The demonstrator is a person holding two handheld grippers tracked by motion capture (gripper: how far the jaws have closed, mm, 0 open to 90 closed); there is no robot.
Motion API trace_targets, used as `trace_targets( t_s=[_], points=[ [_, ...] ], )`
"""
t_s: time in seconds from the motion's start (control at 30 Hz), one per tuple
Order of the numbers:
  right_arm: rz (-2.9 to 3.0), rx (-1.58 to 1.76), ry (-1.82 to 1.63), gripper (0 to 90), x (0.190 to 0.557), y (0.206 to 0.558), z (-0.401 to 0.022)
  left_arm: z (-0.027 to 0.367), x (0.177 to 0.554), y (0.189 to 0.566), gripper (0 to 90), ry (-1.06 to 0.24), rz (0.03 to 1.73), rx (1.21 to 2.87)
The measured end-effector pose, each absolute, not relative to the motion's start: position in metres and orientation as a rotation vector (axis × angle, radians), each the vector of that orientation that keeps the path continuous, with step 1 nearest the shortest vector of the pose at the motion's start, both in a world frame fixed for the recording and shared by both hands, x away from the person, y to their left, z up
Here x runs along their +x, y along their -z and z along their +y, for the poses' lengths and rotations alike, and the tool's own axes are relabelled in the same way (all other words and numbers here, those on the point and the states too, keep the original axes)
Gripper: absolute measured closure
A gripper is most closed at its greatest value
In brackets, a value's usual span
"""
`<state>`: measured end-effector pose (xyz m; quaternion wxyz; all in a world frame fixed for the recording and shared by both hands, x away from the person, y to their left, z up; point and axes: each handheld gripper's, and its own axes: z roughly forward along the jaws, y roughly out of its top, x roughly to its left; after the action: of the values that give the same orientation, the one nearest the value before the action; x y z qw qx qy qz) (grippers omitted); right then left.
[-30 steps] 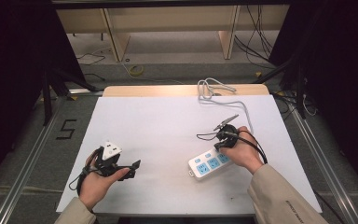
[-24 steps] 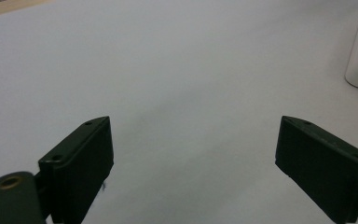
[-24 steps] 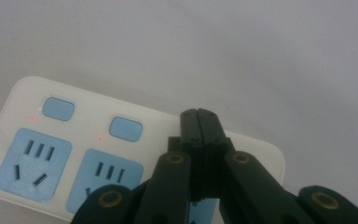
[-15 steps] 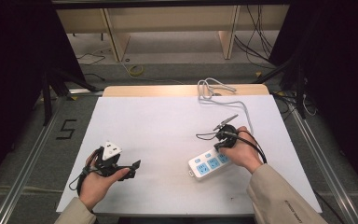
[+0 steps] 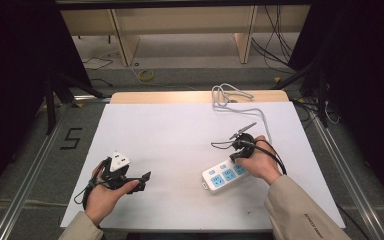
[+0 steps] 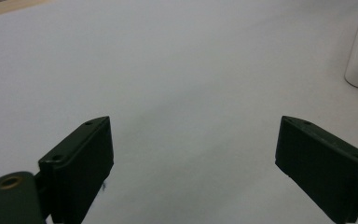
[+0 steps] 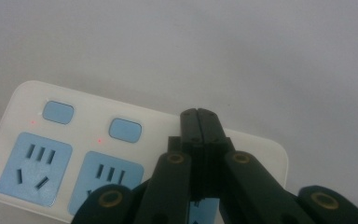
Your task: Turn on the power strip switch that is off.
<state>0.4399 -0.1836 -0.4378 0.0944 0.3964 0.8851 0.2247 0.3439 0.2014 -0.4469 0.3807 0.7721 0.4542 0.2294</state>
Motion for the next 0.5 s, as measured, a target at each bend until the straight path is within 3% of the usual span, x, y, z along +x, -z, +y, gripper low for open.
trace_targets(
  t_s=[0.5],
  points=[
    [2.62,1.208,-0.672,90.0,0.4403,0.4385,-0.1843,0.2012,0.3438,0.447,10.8,-0.584,1.16,1.975]
  ],
)
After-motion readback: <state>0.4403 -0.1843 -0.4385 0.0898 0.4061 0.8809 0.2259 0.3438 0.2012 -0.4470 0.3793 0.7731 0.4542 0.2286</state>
